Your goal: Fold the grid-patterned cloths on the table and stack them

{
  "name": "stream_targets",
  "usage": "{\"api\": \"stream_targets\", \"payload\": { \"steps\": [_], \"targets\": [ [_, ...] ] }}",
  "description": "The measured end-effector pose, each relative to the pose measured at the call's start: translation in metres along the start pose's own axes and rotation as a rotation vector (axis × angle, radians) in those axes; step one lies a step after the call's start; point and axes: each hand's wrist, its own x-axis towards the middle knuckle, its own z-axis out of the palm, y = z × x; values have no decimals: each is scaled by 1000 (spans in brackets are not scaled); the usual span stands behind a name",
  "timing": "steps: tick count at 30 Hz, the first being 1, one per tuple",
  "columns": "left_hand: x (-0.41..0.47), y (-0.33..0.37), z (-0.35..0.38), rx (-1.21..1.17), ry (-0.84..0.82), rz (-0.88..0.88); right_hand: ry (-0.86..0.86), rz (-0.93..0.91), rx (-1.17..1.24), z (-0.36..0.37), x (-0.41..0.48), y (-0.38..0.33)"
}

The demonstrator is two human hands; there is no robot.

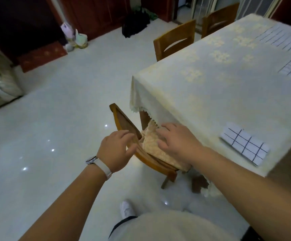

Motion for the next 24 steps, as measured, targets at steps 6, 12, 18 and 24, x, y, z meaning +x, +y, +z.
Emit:
{"api": "stream_targets", "payload": {
  "steps": [6, 12, 18, 24],
  "targets": [
    [0, -126, -12, 11, -40, -82, -12, 21, -8, -2, 68, -90],
    [-6, -211, -33, 17, -16, -105, -23, -8, -65, 7, 119, -158],
    [-17, -262, -40, 8, 23, -130, -38, -72, -84, 17, 163, -200],
    [-13, -288, -41, 2, -4, -171, -43, -117, -90, 15, 197, -214]
  ]
}}
